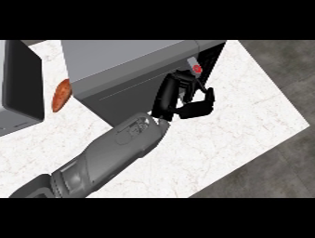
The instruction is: Pick up the milk, place it into the microwave and close the microwave
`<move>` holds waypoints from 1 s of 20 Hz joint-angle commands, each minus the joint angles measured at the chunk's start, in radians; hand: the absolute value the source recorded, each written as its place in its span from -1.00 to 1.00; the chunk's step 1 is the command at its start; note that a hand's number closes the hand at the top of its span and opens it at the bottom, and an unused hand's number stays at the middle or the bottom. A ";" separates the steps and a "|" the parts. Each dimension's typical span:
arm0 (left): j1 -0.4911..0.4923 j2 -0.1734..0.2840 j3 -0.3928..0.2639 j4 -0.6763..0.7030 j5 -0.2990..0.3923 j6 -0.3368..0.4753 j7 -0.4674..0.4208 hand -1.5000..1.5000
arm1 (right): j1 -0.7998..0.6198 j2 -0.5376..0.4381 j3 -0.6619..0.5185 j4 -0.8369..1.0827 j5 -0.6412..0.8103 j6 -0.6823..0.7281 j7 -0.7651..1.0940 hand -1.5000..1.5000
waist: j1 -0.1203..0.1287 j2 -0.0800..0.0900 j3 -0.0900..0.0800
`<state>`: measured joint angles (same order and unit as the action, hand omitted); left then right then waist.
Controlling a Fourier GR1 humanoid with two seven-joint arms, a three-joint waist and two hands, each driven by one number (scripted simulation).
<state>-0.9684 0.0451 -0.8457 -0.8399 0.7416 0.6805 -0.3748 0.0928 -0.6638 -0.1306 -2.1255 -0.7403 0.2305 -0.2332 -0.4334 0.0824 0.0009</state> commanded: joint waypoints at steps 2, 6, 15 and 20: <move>-0.048 -0.044 0.087 0.109 0.049 0.092 0.029 1.00 | 0.002 -0.010 -0.027 0.006 -0.032 -0.003 0.014 -1.00 | 0.030 0.004 0.001; -0.055 -0.045 0.091 0.152 0.069 0.069 0.027 1.00 | 0.000 -0.014 -0.067 0.006 -0.047 -0.019 0.013 -1.00 | 0.054 0.006 0.000; -0.057 0.026 0.038 0.217 0.111 -0.033 0.028 1.00 | 0.030 -0.031 -0.136 -0.026 -0.070 -0.038 0.030 -1.00 | 0.101 0.005 -0.002; -0.054 0.043 0.020 0.240 0.129 -0.057 0.006 -1.00 | 0.044 -0.031 -0.161 -0.037 -0.078 -0.053 0.037 -1.00 | 0.137 0.009 -0.003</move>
<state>-1.0588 -0.0020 -0.9203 -0.7615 0.8427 0.5647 -0.3629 0.1228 -0.6905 -0.2706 -2.1525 -0.8122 0.1852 -0.2034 -0.3358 0.0855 0.0008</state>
